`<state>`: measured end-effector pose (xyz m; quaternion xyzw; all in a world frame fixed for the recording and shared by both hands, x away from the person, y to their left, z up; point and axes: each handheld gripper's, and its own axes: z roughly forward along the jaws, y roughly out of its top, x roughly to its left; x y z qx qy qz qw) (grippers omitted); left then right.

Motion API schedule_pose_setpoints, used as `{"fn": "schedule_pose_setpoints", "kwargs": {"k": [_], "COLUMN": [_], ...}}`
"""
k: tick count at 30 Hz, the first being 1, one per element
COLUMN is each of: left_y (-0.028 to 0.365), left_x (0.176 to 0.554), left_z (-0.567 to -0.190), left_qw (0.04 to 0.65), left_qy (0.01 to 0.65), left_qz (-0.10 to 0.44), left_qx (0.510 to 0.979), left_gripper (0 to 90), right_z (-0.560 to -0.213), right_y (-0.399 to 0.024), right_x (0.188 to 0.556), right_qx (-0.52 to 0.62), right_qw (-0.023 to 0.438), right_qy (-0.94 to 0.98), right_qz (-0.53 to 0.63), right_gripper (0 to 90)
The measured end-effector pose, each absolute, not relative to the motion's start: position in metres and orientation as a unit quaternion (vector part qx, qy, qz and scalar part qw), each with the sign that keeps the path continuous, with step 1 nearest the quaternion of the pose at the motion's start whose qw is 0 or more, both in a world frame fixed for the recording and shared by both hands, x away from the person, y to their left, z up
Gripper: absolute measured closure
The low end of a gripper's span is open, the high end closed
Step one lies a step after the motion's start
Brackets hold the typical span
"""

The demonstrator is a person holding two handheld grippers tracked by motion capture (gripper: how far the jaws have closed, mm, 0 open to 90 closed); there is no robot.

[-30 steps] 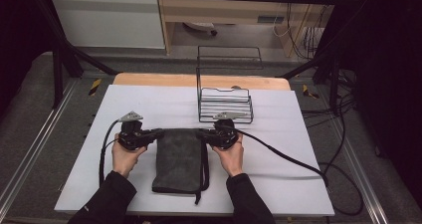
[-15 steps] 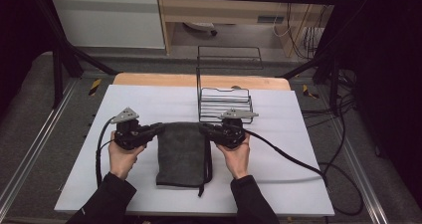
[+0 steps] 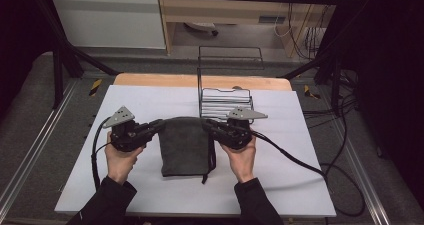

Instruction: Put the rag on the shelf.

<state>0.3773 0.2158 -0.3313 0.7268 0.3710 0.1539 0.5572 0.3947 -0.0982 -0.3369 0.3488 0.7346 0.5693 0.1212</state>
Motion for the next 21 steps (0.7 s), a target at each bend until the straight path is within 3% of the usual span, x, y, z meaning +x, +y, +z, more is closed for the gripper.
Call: {"fn": "schedule_pose_setpoints", "kwargs": {"k": [21], "left_y": [0.204], "left_x": [0.371], "left_z": [-0.303], "left_qw": [0.602], "left_qy": [0.35], "left_qz": [0.177], "left_qx": [0.696], "left_gripper": [80.1], "right_z": [-0.296], "right_y": [-0.112], "right_x": [0.378], "right_qx": [0.323], "right_qw": [0.177], "right_qy": [0.715], "right_qz": [0.594], "right_gripper": [78.5]}}
